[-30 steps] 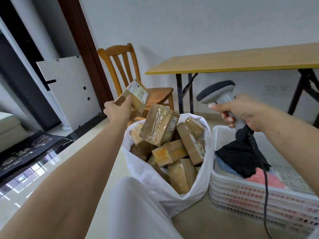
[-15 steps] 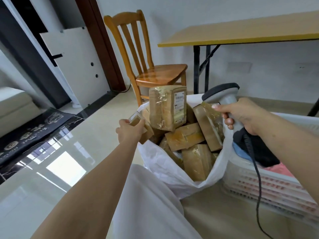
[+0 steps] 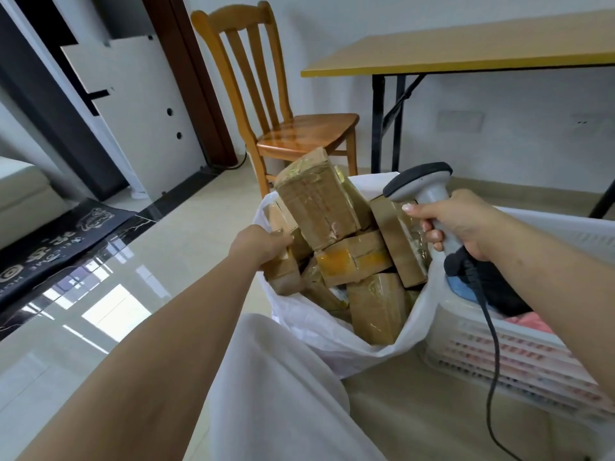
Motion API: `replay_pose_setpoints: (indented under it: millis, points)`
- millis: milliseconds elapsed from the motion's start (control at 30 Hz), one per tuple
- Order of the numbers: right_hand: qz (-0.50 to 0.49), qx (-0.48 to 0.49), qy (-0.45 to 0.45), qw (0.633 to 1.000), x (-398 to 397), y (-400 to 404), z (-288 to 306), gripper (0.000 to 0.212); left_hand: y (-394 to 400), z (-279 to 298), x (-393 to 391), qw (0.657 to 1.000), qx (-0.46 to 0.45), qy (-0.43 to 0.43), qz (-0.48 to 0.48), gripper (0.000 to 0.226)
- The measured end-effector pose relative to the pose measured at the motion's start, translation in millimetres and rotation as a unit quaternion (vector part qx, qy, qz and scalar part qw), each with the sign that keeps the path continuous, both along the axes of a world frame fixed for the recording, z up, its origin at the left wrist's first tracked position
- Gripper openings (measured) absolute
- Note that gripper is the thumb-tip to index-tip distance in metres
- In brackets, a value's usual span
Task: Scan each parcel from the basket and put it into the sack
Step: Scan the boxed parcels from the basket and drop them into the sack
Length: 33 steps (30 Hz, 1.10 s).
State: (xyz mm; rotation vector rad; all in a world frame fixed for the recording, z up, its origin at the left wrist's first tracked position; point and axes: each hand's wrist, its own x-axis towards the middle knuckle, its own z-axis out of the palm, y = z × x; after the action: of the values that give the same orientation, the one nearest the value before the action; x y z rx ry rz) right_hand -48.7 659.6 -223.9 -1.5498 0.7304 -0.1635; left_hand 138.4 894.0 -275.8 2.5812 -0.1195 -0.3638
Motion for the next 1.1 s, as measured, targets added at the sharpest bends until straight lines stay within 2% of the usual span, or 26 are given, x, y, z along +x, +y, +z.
replay_pose_setpoints:
  millis: [67, 133, 233, 300, 367, 400, 433, 500, 600, 667, 733, 767, 833, 900, 1000, 1100]
  points:
    - [-0.006, -0.005, 0.003, 1.0, -1, -3, -3, 0.023, -3, 0, 5, 1.0, -0.002, -0.005, 0.02, 0.049]
    - [-0.014, -0.001, 0.007, 1.0, -3, -6, -9, 0.023, -9, 0, 9, 0.998, -0.047, 0.005, 0.032, 0.057]
    - [-0.027, 0.022, 0.017, 0.999, -6, -12, -16, 0.018, -21, -9, 10, 0.997, -0.063, 0.036, 0.0, 0.065]
    - [-0.04, 0.029, 0.023, 0.999, -9, -17, -21, 0.017, -26, -16, 12, 0.999, -0.025, -0.032, 0.006, 0.09]
    - [-0.063, 0.032, 0.025, 0.997, -12, -23, -26, 0.015, -32, -19, 13, 0.99, -0.075, -0.122, -0.008, 0.115]
    - [-0.076, 0.036, 0.026, 0.996, -13, -25, -29, 0.015, -36, -17, 13, 0.98, -0.116, -0.161, -0.03, 0.118]
    - [-0.09, 0.042, 0.025, 0.995, -15, -28, -32, 0.013, -40, -16, 12, 0.972, -0.139, -0.181, -0.057, 0.116]
    - [-0.119, 0.055, 0.025, 0.991, -19, -35, -39, 0.011, -50, -21, 16, 0.969, -0.127, -0.185, -0.102, 0.102]
    - [-0.162, 0.079, 0.031, 0.983, -23, -48, -51, 0.012, -61, -32, 12, 0.985, -0.055, -0.083, -0.138, 0.082]
    - [-0.187, 0.091, 0.04, 0.977, -25, -54, -59, 0.023, -67, -41, 8, 0.986, -0.125, -0.009, -0.114, 0.067]
    - [-0.207, 0.087, 0.047, 0.973, -27, -60, -64, 0.03, -70, -42, 1, 0.973, -0.225, 0.012, -0.037, 0.052]
    - [-0.217, 0.08, 0.053, 0.972, -27, -63, -65, 0.031, -71, -41, 1, 0.967, -0.254, 0.001, -0.001, 0.055]
    - [-0.219, 0.076, 0.068, 0.97, -25, -66, -69, 0.03, -70, -43, 8, 0.971, -0.233, -0.048, 0.035, 0.065]
    - [-0.206, 0.088, 0.08, 0.971, -20, -65, -74, 0.027, -65, -46, 8, 0.97, -0.218, -0.067, 0.079, 0.063]
    - [-0.204, 0.086, 0.112, 0.969, -7, -60, -85, 0.021, -55, -56, 3, 0.974, -0.195, -0.08, 0.086, 0.052]
    - [-0.205, 0.016, 0.147, 0.967, 0, -54, -104, 0.027, -47, -62, -4, 0.983, -0.157, -0.073, 0.06, 0.026]
